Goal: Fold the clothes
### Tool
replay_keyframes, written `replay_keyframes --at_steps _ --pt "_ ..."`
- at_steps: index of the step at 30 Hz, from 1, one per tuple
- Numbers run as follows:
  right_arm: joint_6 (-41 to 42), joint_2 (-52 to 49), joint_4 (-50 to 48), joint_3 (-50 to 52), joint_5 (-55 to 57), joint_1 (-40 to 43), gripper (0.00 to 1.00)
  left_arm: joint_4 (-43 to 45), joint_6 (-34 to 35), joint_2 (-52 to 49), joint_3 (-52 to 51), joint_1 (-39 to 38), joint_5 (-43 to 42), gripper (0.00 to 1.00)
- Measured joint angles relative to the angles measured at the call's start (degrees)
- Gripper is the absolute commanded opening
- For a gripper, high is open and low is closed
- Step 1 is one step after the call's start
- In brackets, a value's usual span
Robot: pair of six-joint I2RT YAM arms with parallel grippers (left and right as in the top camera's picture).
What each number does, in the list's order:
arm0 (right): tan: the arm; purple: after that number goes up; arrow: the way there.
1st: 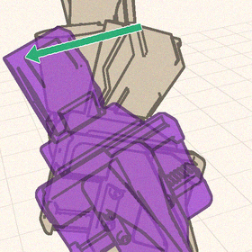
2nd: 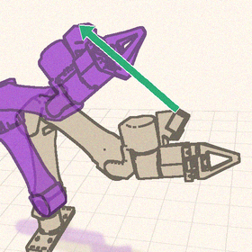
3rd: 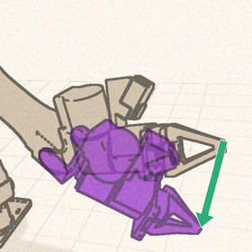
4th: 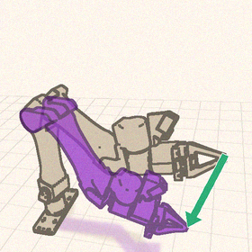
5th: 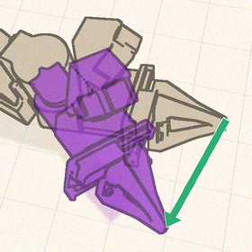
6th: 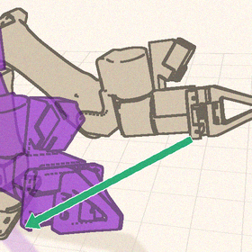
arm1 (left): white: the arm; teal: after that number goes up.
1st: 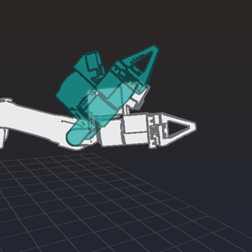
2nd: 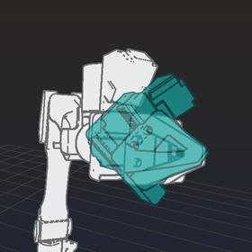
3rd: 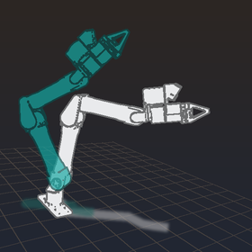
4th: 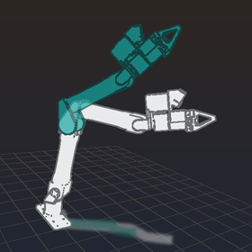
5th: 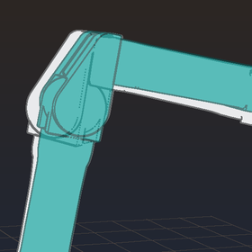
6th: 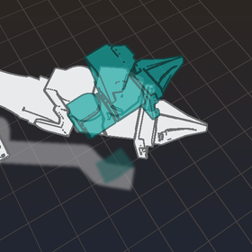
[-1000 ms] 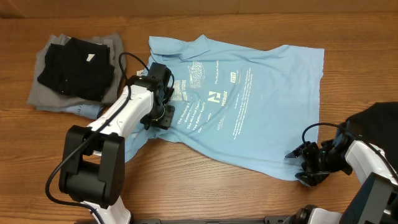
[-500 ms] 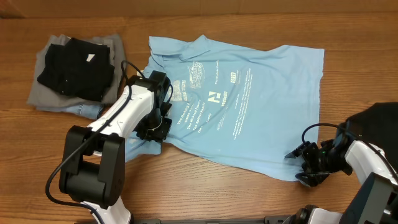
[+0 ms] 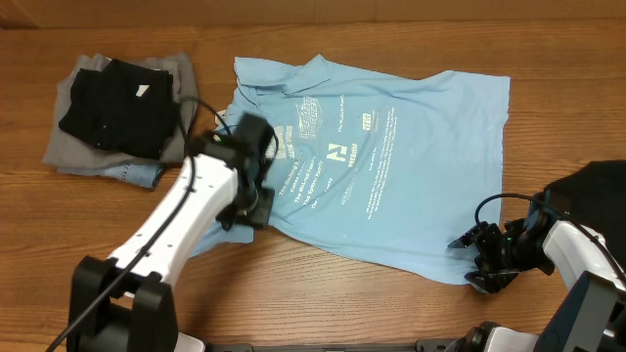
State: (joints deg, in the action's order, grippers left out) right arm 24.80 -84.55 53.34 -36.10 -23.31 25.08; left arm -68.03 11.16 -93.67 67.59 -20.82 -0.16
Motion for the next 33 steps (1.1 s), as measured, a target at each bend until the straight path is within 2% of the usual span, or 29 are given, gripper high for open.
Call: replay_keyframes --at_steps 6,11,13,15,17,18,19,21,23,26,29,33 --pt "0.0 0.0 0.0 0.0 0.0 0.0 0.73 8.4 5.3 -0.3 -9.2 -0.6 2.4 0.44" --pt "0.0 0.0 0.0 0.0 -0.1 0.0 0.73 18.3 6.9 -0.3 -14.0 -0.6 4.9 0.45" --pt "0.0 0.0 0.0 0.0 0.0 0.0 0.73 21.4 7.0 -0.3 -16.2 -0.6 5.3 0.43" --pt "0.0 0.0 0.0 0.0 0.0 0.0 0.73 23.1 7.0 -0.4 -18.0 -0.6 5.4 0.36" --pt "0.0 0.0 0.0 0.0 0.0 0.0 0.73 25.0 7.0 -0.4 -19.4 -0.6 5.6 0.12" --pt "0.0 0.0 0.0 0.0 0.0 0.0 0.73 25.5 7.1 -0.4 -19.6 -0.6 5.7 0.04" --pt "0.0 0.0 0.0 0.0 0.0 0.0 0.73 25.6 7.4 -0.4 -19.6 -0.6 5.6 0.04" --pt "0.0 0.0 0.0 0.0 0.0 0.0 0.72 21.1 7.3 -0.4 -19.1 -0.6 5.3 0.04" --pt "0.0 0.0 0.1 -0.1 0.2 0.0 0.72 10.7 7.4 -0.6 -16.9 -0.5 4.4 0.04" --pt "0.0 -0.2 0.3 -0.5 0.9 1.6 0.72 -7.6 7.2 -0.8 -8.0 0.0 3.5 0.04" --pt "-0.1 -0.6 1.2 -1.7 2.6 4.6 0.72 -14.8 6.4 -0.7 -0.7 1.1 3.4 0.04" --pt "-0.6 -0.9 3.9 -3.0 4.9 8.0 0.72 -18.3 5.2 -0.7 2.2 1.7 4.2 0.04"
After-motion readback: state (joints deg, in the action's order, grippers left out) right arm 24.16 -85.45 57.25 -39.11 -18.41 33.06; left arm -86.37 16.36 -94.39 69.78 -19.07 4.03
